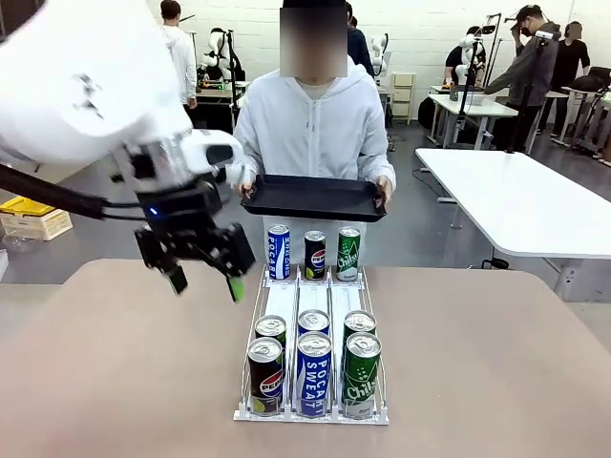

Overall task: Retrieve and hand over the desired beverage to the person.
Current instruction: Pick up a can of the same type that the person held from the Automatic Can Dispenser.

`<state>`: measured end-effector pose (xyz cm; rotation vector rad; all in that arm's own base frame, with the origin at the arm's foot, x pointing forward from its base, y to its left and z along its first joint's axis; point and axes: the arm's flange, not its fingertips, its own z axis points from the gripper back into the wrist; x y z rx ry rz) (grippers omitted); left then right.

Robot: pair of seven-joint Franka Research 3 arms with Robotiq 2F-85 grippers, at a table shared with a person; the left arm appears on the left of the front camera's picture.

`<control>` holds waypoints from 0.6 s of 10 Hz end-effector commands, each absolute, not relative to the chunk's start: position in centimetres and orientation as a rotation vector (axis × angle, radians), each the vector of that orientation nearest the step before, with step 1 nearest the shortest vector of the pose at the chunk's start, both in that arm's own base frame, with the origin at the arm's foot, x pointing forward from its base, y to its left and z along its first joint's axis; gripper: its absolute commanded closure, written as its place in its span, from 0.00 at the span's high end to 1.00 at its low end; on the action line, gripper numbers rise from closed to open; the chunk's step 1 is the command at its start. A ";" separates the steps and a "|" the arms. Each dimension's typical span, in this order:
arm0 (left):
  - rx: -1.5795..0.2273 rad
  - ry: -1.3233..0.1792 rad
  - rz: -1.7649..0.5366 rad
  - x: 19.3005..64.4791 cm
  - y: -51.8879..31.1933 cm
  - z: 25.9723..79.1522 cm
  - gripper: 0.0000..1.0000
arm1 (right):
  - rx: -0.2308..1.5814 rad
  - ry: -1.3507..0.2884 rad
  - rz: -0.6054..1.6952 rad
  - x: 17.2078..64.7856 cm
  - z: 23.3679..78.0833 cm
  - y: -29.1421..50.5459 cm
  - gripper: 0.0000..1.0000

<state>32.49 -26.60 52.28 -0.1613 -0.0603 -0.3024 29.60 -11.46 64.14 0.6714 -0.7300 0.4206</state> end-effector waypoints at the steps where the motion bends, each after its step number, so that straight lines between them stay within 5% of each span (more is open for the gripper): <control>1: -0.146 -0.065 -0.254 34.2 -28.8 50.7 1.00 | 0.703 -0.748 0.434 29.9 64.1 -11.5 1.00; 6: -0.156 -0.041 -0.274 33.1 -27.8 50.6 1.00 | 0.703 -0.748 0.434 29.9 64.1 -11.5 1.00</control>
